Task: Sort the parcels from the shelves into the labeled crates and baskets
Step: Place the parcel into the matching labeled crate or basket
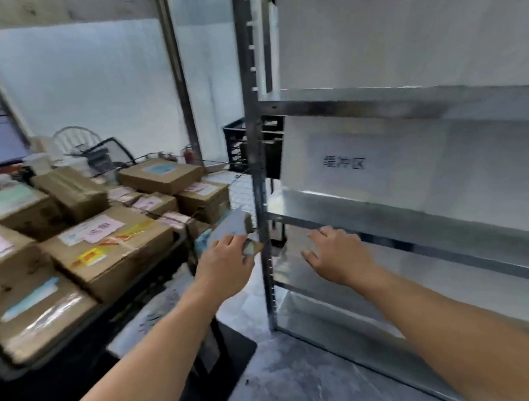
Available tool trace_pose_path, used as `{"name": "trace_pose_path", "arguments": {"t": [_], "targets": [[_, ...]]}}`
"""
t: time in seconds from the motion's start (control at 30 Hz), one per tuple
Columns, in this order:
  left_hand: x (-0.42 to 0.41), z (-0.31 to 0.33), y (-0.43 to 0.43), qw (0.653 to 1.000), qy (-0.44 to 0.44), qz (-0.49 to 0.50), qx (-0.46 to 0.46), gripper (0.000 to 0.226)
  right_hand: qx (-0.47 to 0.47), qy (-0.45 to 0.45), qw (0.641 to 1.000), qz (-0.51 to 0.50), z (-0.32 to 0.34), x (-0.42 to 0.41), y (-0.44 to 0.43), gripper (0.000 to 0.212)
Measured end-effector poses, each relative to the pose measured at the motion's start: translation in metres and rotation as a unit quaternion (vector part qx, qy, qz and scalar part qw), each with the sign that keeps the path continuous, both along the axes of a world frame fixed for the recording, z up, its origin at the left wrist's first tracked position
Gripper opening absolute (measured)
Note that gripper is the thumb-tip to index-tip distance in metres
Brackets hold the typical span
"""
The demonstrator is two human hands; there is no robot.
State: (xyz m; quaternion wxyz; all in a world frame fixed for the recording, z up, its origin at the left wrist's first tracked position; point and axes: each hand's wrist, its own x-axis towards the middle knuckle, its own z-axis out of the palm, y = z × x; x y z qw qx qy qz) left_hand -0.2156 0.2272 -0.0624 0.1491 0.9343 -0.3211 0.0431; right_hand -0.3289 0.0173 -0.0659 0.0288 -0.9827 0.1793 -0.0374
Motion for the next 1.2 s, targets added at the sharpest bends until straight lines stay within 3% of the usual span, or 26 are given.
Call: {"name": "trace_pose_path", "arguments": {"t": [0.33,0.67,0.97,1.2], "targets": [[-0.167,-0.007,-0.270,0.973,-0.002,-0.228,0.046,0.048,-0.010,0.054,0.974,-0.221,-0.002,-0.249,-0.204,0.058],[-0.343,-0.006,-0.453,0.913,-0.024,-0.404,0.051,0.052,-0.011,0.059,0.918,-0.393,-0.001,-0.465,-0.303,0.052],[-0.470,-0.022,-0.580,0.846,-0.011,-0.530,0.067,0.047,0.019,0.066,0.847,-0.527,-0.020,-0.591,-0.355,0.042],[-0.536,-0.019,-0.713,0.810,-0.029,-0.584,0.033,0.052,-0.017,0.068,0.842,-0.535,-0.017,-0.642,-0.453,0.049]]}}
